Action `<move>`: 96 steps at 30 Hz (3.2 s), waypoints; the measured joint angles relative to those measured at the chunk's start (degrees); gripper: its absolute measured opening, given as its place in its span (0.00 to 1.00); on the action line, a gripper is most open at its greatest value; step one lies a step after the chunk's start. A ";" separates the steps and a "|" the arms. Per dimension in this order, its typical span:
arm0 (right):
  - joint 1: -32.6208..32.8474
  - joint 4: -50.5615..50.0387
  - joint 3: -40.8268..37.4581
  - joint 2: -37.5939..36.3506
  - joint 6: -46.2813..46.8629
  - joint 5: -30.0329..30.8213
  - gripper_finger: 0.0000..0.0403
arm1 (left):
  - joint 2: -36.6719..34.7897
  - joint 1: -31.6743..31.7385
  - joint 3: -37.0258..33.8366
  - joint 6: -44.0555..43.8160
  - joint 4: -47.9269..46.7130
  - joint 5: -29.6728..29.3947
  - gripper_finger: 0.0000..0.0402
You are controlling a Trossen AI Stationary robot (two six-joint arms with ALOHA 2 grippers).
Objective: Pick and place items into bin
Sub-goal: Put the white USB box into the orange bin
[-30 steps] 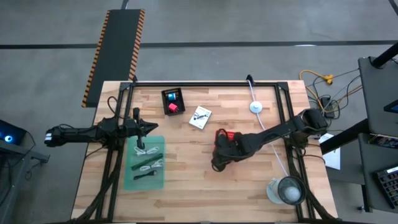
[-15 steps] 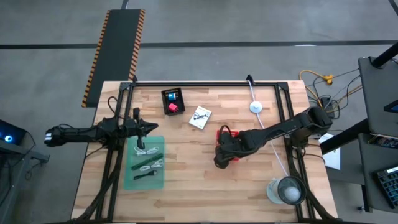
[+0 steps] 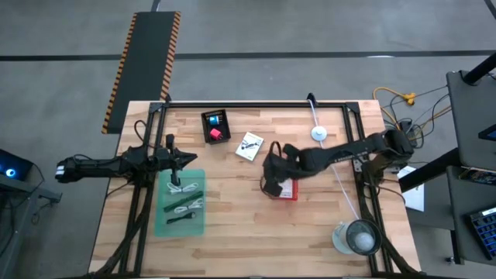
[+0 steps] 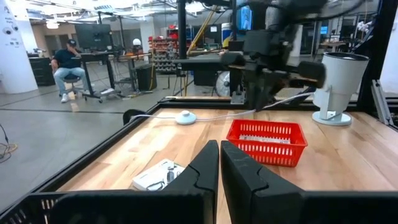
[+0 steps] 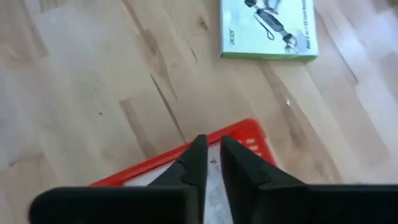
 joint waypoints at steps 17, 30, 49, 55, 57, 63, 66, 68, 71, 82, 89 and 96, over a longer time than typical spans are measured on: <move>-14.17 8.13 0.62 1.59 -48.35 -5.78 0.53 | 2.99 0.01 -0.10 -0.33 -0.12 0.01 0.00; -21.14 3.82 10.40 13.95 -59.48 -11.21 0.45 | 3.05 0.00 0.01 -0.44 -0.09 0.03 0.00; -24.14 -13.61 32.33 34.32 -66.77 -13.82 0.45 | 2.45 0.01 0.10 1.53 0.05 0.01 0.00; -24.23 -16.57 32.52 35.34 -67.71 -13.71 0.45 | 2.52 0.01 0.10 1.53 0.00 0.01 0.00; -24.23 -16.95 32.30 35.27 -66.82 -13.63 0.44 | 2.56 0.01 0.12 1.53 0.05 0.01 0.00; -24.06 -20.07 33.09 35.21 -65.61 -15.55 0.35 | 2.54 0.00 0.12 1.51 0.03 0.01 0.00; -23.84 -23.12 33.31 35.21 -66.19 -20.27 0.30 | 2.54 0.00 0.12 1.51 0.03 0.01 0.00; -23.50 -23.69 33.27 35.21 -66.19 -21.75 0.27 | 2.51 -0.01 0.12 1.53 0.01 0.01 0.00; -22.62 -23.69 33.25 35.21 -66.19 -21.78 0.24 | 2.47 -0.02 0.14 1.51 0.03 0.01 0.00; -19.99 -22.60 38.48 34.80 -64.90 -20.82 0.28 | 2.47 0.00 0.14 1.52 0.03 0.01 0.00; -19.63 -18.85 37.83 34.67 -70.20 -21.49 0.43 | 2.47 0.01 0.14 1.51 0.03 0.01 0.00; -19.48 -15.19 36.25 34.67 -72.40 -21.73 0.56 | 2.47 0.01 0.14 1.51 0.02 0.01 0.00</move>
